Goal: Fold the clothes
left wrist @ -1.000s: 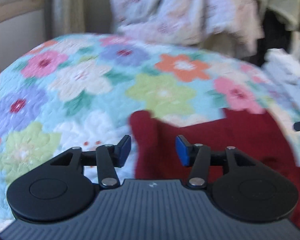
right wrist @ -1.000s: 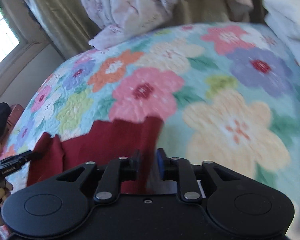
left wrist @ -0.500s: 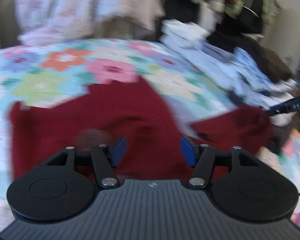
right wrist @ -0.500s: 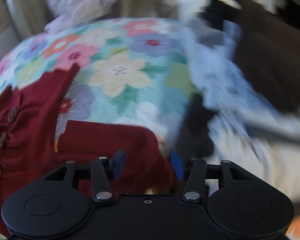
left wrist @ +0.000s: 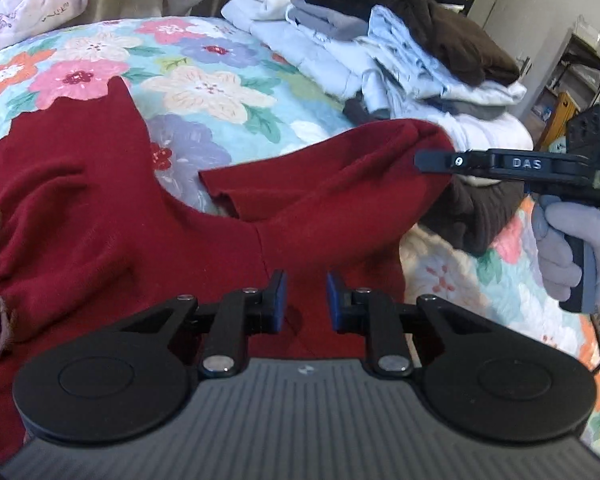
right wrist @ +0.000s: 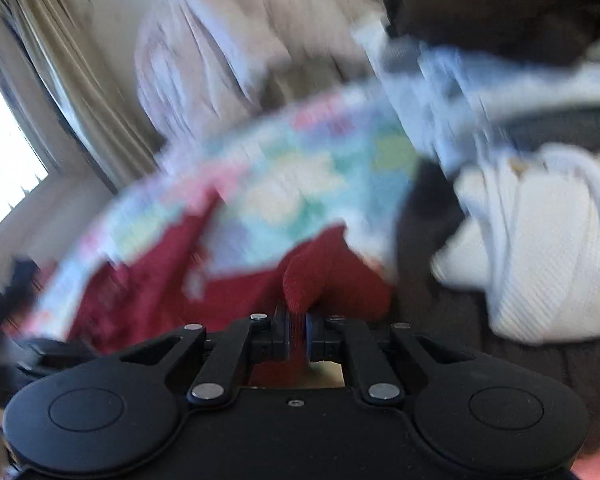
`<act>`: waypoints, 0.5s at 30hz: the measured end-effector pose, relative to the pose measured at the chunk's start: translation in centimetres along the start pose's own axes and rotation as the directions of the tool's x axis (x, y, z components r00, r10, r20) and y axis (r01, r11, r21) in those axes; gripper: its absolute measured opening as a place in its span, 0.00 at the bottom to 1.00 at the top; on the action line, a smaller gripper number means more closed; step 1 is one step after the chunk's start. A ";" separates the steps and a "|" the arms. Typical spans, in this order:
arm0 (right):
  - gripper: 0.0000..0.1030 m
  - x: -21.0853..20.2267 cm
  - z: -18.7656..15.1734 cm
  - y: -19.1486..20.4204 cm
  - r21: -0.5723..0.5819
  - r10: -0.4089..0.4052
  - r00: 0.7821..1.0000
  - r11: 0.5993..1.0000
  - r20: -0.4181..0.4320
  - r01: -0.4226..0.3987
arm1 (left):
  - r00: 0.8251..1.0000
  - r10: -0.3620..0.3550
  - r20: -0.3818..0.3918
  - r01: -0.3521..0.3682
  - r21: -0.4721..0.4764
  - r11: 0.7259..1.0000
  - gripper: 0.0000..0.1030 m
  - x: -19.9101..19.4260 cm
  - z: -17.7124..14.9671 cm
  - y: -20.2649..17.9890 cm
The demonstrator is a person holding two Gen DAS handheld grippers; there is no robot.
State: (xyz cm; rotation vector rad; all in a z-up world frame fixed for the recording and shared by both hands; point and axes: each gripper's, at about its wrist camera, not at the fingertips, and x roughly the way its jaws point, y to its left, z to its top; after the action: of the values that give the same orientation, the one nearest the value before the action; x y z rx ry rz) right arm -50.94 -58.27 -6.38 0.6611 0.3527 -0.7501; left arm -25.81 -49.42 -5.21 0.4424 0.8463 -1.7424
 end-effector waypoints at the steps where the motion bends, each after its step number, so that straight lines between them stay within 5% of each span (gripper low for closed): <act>1: 0.09 -0.4 0.2 0.6 -0.020 0.018 0.999 1.000 0.035 -0.017 | 1.000 -0.011 0.011 0.011 -0.013 1.000 0.20 -0.4 0.2 0.1; 5: 0.09 -0.4 0.6 5.6 -0.218 0.094 0.994 0.973 0.053 -0.080 | 0.989 -0.121 0.081 0.136 -0.215 0.967 0.19 -2.2 0.2 2.5; 7: 0.09 0.2 -0.4 8.6 -0.361 0.127 0.992 0.925 0.010 -0.115 | 0.984 -0.126 0.124 0.158 -0.292 0.943 0.18 -3.6 -0.4 3.3; 10: 0.09 2.4 -4.1 11.7 -0.498 0.105 0.989 0.856 -0.101 -0.141 | 0.990 -0.106 0.090 0.127 -0.274 0.953 0.19 -4.7 -0.8 2.6; 13: 0.09 3.0 -6.9 13.9 -0.492 0.179 0.970 0.837 -0.166 -0.239 | 0.995 -0.076 0.065 0.090 -0.257 0.962 0.19 -5.1 -1.2 2.1; 15: 0.09 3.8 -8.5 16.3 -0.572 0.162 0.954 0.770 -0.252 -0.282 | 0.998 -0.036 0.058 0.050 -0.246 0.968 0.19 -5.2 -1.8 2.1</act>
State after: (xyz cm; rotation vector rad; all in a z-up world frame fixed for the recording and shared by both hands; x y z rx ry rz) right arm -37.09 -45.70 -7.78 0.1533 0.6448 -0.3055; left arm -22.35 -44.97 -3.66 0.2117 1.0265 -1.6534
